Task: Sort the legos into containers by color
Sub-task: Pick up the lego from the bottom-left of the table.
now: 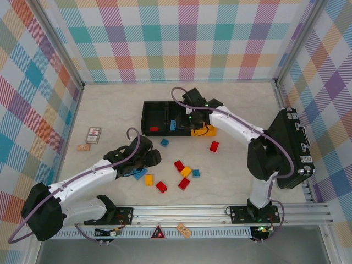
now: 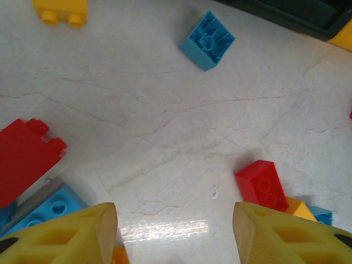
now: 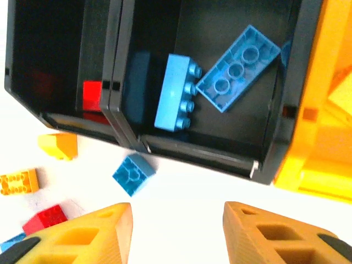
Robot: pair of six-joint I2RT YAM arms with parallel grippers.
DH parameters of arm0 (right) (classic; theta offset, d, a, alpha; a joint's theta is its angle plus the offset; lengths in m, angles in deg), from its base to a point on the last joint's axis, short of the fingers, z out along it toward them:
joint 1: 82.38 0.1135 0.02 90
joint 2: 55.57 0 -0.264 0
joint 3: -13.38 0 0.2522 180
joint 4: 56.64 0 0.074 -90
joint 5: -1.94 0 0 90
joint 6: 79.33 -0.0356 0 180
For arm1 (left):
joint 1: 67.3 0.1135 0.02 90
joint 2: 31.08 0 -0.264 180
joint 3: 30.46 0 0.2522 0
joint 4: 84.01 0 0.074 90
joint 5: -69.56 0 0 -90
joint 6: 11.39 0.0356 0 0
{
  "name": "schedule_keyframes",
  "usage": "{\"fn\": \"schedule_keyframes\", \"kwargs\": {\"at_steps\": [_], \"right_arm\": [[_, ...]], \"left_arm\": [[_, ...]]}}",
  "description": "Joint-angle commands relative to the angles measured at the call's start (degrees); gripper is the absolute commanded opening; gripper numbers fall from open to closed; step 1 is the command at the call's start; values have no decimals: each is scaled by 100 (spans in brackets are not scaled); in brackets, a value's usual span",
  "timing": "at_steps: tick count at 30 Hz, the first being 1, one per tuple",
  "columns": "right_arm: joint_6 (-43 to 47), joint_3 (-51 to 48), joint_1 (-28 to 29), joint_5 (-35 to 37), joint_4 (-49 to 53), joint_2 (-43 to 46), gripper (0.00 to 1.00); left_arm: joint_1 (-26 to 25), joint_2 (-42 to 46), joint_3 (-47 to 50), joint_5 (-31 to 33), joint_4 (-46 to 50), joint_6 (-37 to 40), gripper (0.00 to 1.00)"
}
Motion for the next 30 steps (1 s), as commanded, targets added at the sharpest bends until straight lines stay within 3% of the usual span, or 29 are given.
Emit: {"fn": "schedule_keyframes", "kwargs": {"at_steps": [1, 10, 17, 25, 30], "right_arm": [[-89, -471, 75, -144, -258, 451, 47], [-152, -1795, 288, -193, -614, 1500, 49], [-266, -2667, 438, -297, -811, 2066, 50], [-399, -3181, 550, -333, -911, 2419, 50], [-438, -3255, 568, -357, -917, 2429, 50]], "left_arm": [[140, 141, -110, 275, 494, -103, 58], [732, 520, -396, 591, 1317, 26, 62], [1291, 516, -494, 454, 1527, 279, 62], [1474, -82, -426, 216, 1259, 410, 62], [1505, -684, -504, 24, 1001, 525, 69]]}}
